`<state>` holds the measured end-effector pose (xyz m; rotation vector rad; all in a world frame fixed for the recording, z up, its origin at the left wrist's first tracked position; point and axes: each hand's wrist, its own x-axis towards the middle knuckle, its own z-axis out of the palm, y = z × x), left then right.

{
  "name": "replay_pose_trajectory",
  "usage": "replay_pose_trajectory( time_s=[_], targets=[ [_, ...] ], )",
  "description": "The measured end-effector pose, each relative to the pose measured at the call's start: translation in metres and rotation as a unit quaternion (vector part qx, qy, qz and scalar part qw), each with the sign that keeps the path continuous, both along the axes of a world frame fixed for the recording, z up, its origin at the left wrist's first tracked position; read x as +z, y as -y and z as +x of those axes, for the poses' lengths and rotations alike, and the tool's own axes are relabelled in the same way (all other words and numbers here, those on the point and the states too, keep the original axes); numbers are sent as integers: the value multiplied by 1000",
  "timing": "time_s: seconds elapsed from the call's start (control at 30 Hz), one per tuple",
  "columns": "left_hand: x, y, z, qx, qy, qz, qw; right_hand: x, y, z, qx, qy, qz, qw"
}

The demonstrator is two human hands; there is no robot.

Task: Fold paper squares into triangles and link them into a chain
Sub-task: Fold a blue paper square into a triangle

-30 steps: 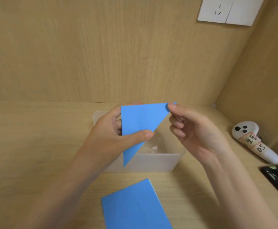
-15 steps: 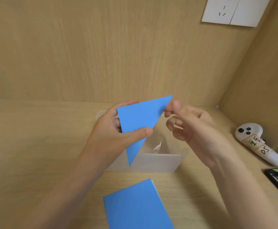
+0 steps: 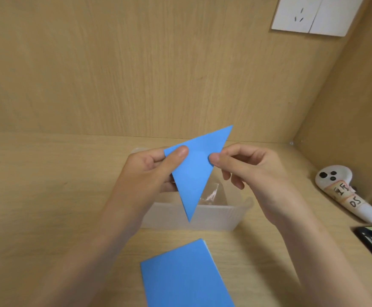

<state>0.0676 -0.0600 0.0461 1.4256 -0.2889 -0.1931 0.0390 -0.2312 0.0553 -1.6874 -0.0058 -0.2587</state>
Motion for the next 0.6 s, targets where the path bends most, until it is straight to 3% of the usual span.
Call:
replay_pose_trajectory(
  time_s=[0.2, 0.3, 0.4, 0.5, 0.6],
  targets=[
    [1, -1, 0, -15, -17, -29, 999, -5, 0, 2, -7, 36, 20, 999],
    [0, -1, 1, 1, -32, -63, 998, -7, -3, 4, -10, 95, 29, 995],
    [1, -2, 3, 12, -51, -110, 993, -11, -3, 6, 3, 186, -77, 979],
    [3, -4, 4, 2, -68, -154, 986, -16, -7, 7, 41, 212, -174, 961],
    [2, -3, 3, -23, -90, -186, 978, -18, -9, 7, 49, 204, -159, 965]
  ],
)
